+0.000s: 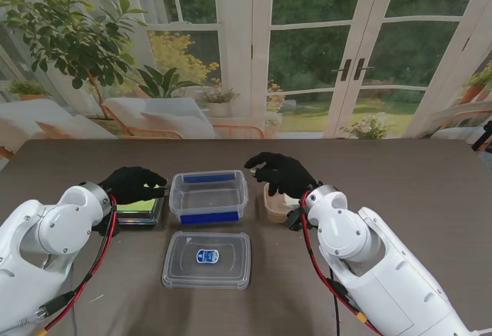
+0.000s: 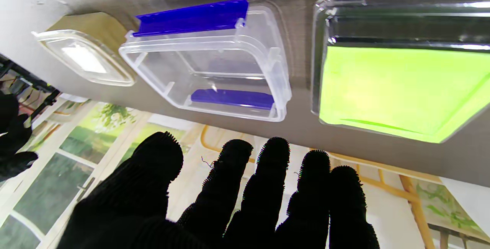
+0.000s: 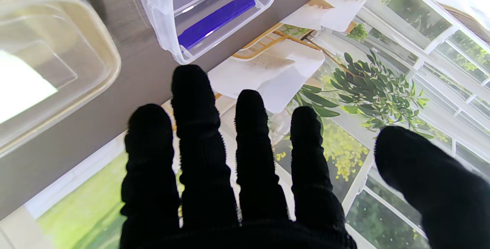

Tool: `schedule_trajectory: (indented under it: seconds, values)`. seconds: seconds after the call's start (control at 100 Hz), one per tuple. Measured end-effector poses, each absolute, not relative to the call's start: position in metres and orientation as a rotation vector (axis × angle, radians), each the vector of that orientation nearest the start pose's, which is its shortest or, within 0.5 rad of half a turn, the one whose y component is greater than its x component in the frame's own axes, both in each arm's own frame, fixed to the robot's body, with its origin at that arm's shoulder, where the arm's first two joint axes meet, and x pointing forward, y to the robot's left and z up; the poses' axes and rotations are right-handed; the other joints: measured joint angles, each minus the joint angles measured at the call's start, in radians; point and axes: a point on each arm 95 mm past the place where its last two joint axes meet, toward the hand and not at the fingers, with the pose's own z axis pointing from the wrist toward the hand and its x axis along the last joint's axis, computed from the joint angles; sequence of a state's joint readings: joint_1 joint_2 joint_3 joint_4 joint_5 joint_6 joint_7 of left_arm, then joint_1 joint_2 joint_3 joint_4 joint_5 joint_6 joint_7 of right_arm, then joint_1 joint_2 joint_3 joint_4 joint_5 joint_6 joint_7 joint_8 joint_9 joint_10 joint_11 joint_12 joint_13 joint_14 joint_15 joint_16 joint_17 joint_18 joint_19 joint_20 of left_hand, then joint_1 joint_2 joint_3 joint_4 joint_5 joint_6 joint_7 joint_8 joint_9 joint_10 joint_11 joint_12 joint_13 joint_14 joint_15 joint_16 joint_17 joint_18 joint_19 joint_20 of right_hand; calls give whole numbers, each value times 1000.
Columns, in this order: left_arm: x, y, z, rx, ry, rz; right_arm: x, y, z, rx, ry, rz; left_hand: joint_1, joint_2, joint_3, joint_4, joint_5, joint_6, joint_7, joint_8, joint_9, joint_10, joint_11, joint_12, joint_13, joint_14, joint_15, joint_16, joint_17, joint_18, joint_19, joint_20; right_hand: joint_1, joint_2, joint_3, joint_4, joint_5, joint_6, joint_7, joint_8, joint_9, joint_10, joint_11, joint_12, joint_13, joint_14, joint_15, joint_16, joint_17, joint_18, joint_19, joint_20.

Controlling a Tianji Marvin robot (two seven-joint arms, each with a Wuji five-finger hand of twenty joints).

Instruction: Pair container bodies with their lids

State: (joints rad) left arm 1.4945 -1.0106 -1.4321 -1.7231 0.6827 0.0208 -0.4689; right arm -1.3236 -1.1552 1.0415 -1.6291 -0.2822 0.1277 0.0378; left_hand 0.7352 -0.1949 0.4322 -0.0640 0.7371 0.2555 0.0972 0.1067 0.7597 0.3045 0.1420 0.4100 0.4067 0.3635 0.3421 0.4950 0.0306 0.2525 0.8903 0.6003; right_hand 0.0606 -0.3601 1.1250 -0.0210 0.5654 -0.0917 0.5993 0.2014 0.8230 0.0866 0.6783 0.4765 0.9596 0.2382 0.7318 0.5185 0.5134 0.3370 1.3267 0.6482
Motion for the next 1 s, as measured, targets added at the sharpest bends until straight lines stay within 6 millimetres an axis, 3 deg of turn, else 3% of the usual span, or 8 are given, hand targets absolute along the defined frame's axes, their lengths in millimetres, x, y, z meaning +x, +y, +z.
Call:
schedule_trajectory:
  seconds: [0.46, 0.58, 0.84, 1.0]
  values:
    - [389, 63, -262, -1626, 1527, -1427, 421, 76, -268, -2021, -1412, -2262, 2, 21, -46, 0, 0, 22, 0, 0, 0, 0, -4, -11, 0, 0, -12, -10, 0, 0, -23, -1, 0, 0, 0, 0, 22, 17, 19, 14, -1, 3, -21, -22, -3, 1, -61, -21, 0, 0, -13, -24]
    - [379, 60, -267, -1662, 1503, -1442, 415, 75, -273, -2040, -1402, -2243, 2, 21, -64, 0, 1, 45, 0, 0, 10, 21, -1, -11, 10, 4, 4, 0, 0, 0, -17, 2, 0, 0, 0, 0, 22, 28, 28, 22, -1, 13, 0, -22, -3, 1, 24, 1, 0, 0, -5, -24]
    - [362, 57, -275, -1671, 1524, -1407, 409, 70, -285, -2077, -1422, -2193, 25, 31, -78, 0, 16, 70, 0, 0, 74, 52, 42, 74, 44, 50, 154, 93, 35, 40, 160, 91, 0, 0, 0, 0, 19, 39, 41, 31, 29, 25, 118, 72, 83, -1, 275, 88, 1, 3, 140, 23]
    - [355, 59, -279, -1685, 1518, -1389, 407, 68, -289, -2084, -1441, -2170, 25, 31, -78, 0, 24, 70, 1, 0, 76, 54, 44, 88, 60, 54, 177, 105, 42, 44, 187, 93, 0, 0, 15, 0, 19, 39, 42, 31, 57, 26, 144, 98, 132, -2, 334, 109, 2, 15, 189, 29]
